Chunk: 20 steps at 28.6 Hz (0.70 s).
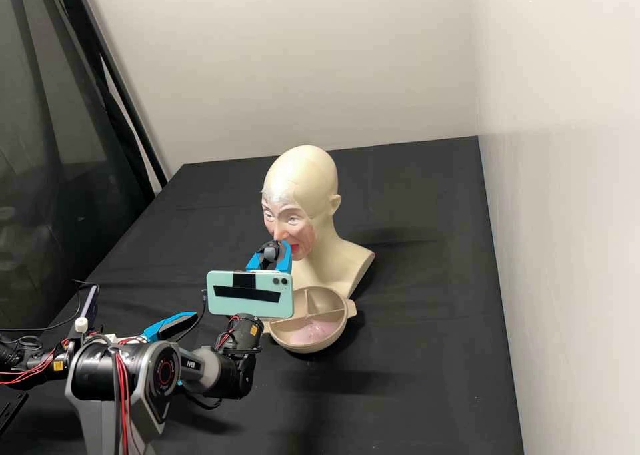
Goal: Feed the grandma with a spoon
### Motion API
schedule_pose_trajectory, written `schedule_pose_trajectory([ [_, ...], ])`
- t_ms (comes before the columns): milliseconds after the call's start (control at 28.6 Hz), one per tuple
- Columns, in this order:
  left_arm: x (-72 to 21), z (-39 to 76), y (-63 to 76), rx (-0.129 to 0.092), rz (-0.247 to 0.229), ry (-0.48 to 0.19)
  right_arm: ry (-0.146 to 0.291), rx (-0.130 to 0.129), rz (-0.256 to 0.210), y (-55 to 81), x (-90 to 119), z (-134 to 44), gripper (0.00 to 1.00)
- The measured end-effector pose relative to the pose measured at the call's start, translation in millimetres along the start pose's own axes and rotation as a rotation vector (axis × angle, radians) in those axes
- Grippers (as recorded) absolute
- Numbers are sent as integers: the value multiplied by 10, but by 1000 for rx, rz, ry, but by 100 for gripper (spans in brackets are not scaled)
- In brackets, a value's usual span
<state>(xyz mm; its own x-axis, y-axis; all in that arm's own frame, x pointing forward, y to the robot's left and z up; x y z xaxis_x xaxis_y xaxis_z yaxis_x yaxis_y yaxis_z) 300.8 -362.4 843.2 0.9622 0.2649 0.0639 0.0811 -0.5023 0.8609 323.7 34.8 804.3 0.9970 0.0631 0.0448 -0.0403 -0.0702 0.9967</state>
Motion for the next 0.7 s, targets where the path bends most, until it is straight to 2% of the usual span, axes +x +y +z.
schedule_pose_trajectory([
  [699,3,-1,4,-1,2,1,11,1,2,-8,19,-34,0],
])
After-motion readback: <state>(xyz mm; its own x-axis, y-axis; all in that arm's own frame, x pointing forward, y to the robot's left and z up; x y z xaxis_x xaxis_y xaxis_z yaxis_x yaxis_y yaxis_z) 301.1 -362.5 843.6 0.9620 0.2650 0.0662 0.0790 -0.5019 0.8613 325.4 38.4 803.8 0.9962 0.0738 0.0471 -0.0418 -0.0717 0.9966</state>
